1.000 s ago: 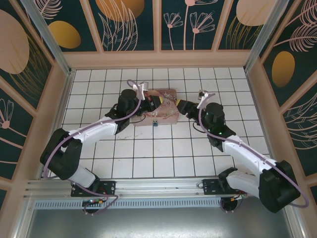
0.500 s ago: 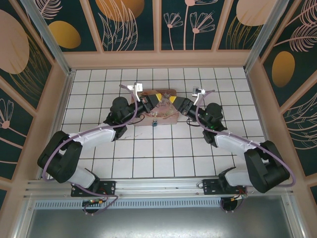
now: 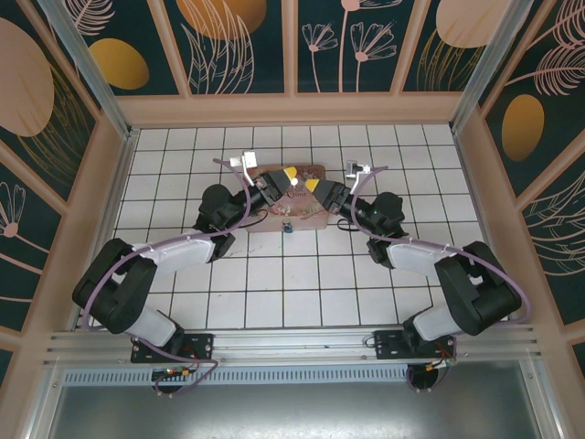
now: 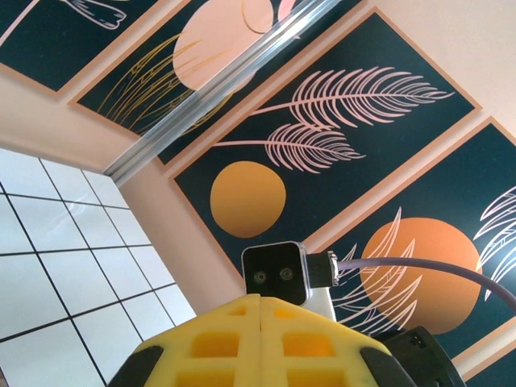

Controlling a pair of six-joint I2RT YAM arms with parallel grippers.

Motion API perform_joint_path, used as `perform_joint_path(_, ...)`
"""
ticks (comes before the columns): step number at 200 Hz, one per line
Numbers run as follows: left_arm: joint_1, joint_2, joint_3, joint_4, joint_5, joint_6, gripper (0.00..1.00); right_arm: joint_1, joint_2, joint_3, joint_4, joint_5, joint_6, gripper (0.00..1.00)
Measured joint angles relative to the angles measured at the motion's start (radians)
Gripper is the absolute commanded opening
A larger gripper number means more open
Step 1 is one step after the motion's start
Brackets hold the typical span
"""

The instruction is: Unlock the padlock with the key

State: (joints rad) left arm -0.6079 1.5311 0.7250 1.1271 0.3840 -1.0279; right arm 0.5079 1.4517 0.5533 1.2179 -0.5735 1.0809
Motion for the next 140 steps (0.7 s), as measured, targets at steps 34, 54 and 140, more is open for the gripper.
perform_joint_path(34,0.000,0.018,-0.003,0.007,0.000,-0.014,0.00,0.013,0.014,0.014,0.035,0.000,0.008,0.44)
perform_joint_path(54,0.000,0.019,-0.003,0.008,0.000,-0.017,0.00,0.018,0.019,0.019,0.044,0.000,0.013,0.42)
perform_joint_path(140,0.000,0.024,-0.003,0.030,0.000,-0.022,0.00,0.045,0.074,0.032,0.077,0.000,0.029,0.38)
